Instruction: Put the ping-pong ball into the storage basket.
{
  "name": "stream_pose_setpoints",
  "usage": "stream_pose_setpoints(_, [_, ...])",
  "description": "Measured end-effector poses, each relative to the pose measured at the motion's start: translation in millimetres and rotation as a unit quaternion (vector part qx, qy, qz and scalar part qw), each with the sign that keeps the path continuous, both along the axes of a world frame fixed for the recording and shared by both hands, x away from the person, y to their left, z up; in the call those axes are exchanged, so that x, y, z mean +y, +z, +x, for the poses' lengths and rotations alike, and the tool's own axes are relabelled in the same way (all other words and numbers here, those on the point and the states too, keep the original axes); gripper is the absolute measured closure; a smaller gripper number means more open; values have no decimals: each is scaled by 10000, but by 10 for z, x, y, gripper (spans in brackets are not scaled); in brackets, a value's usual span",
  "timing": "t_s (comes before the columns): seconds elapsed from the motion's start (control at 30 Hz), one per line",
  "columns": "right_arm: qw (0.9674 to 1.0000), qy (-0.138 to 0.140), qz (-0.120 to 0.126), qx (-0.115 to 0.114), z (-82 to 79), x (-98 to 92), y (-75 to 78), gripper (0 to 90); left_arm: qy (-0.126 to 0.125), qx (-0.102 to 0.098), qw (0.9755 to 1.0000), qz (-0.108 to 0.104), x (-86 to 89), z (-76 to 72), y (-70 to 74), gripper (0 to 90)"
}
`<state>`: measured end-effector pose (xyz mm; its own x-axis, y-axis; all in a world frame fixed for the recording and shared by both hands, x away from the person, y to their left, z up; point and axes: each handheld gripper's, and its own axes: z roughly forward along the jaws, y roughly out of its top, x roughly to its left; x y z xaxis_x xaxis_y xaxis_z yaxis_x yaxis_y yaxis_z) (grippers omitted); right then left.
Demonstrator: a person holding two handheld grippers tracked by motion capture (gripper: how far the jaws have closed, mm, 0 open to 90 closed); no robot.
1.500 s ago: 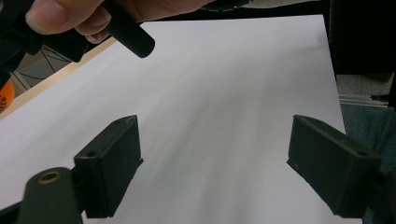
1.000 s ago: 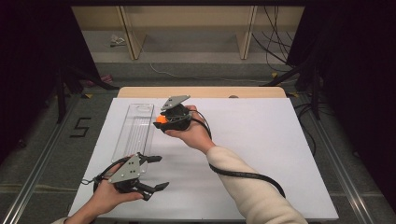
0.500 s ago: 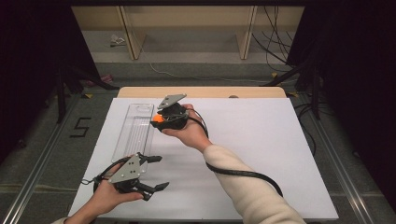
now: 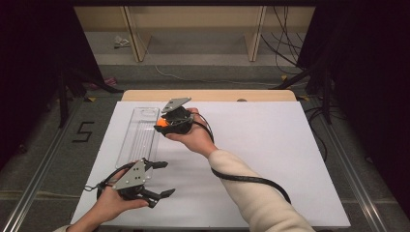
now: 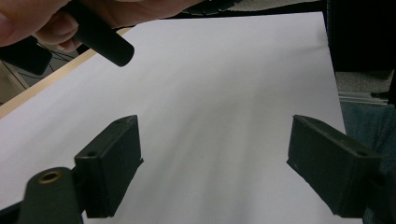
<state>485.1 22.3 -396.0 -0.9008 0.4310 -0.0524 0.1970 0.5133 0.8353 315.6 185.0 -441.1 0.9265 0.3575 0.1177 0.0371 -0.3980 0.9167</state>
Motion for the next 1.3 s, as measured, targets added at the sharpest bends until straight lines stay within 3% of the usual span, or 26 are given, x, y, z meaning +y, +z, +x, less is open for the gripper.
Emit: stream_pose_setpoints(1.3, [10000,57,-15,16,59,180,16,515,-19,-14,10000,34,-5,-3,-4,171])
